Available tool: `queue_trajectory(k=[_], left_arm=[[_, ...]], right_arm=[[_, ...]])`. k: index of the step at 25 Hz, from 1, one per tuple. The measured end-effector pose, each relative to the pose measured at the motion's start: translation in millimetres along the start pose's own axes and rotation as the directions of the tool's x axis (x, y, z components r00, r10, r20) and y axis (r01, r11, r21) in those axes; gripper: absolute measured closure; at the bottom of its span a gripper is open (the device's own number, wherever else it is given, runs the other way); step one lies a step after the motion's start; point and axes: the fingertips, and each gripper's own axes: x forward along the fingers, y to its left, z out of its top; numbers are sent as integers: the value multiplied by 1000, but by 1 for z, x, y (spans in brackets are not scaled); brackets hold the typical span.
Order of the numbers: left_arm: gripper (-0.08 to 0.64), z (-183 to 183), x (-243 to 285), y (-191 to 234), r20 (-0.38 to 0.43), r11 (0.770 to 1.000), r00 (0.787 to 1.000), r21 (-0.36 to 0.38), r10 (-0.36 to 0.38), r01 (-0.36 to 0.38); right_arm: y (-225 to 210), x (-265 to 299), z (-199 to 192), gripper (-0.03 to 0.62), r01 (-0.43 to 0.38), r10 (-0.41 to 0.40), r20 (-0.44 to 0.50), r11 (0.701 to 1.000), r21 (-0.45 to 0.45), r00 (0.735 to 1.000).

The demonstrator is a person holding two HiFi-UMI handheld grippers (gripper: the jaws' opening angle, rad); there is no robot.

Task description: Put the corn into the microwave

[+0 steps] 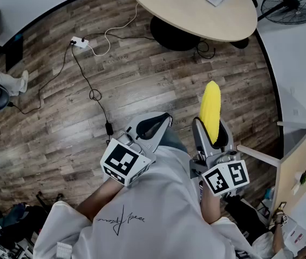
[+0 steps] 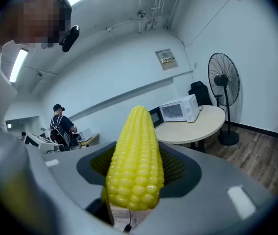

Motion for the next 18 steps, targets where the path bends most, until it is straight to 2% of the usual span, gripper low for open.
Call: queue_trajectory(k=[10,18], left_arm=[[572,10,-8,1,8,997,1000,80,-12,11],[572,15,-12,15,11,997,1000,81,-19,18]], right_arm=[[10,3,-1,331,15,-15,21,1000,15,1000],[18,14,4,331,-5,0,59,997,80,998]])
